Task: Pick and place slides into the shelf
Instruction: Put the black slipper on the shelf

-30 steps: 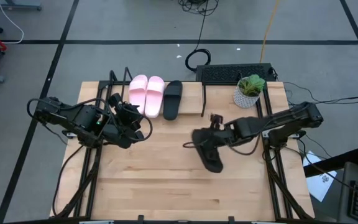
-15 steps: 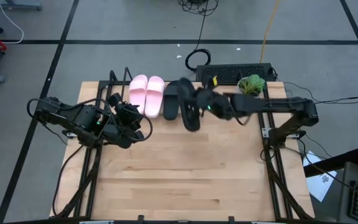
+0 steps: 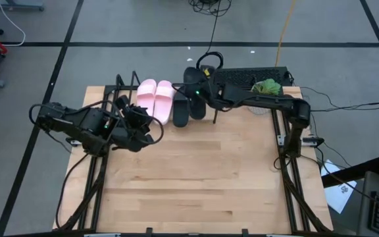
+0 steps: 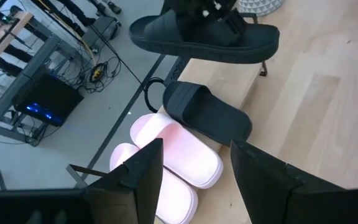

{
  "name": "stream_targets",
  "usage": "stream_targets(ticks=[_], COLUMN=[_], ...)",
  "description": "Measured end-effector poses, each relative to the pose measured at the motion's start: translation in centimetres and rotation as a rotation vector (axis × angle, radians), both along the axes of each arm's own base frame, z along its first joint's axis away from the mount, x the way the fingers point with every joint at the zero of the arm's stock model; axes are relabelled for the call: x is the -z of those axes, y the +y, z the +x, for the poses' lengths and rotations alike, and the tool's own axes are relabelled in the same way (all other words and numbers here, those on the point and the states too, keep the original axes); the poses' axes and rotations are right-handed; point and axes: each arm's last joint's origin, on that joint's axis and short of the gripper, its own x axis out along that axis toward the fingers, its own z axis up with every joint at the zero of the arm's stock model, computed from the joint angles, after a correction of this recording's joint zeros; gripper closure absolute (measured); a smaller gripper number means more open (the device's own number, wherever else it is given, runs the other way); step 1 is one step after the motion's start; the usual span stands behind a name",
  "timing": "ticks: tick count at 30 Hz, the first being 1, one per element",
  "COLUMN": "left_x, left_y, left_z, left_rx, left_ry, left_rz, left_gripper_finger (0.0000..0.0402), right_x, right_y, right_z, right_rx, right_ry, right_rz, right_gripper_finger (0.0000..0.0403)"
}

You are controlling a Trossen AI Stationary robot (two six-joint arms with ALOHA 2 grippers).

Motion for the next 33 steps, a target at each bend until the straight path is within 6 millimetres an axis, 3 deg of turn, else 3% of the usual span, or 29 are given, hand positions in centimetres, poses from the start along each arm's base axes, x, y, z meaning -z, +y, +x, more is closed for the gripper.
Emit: stream_targets(ticks=[8,13,22,33], left_x=[0.0,0.0,0.0,0.0], left_y=[0.7,1.1,1.7,2.0], left_z=[0.1,0.2,0.3,0.3], left_rx=[-0.020,-0.034,-0.050,-0.059], left_ry=[0.013,0.015,0.030,0.033], left_rz=[0.004,0.005,0.017,0.017], left_gripper_finger=[0.0213,0.0213,0.0213,0.0213], right_x=[0.2,2.6,3.5,6.8], right_y=[-2.5,-3.9,-4.1,-4.7], right_z=[1.4,1.0,1.0,1.8], right_rx=[0.019,0.093,0.107,0.124], right_ry=[0.165,0.287,0.254,0.312], right_rz=[0.008,0.072,0.153,0.221], right_gripper_finger=[0.0403,0.0403,0.0403,0.0403])
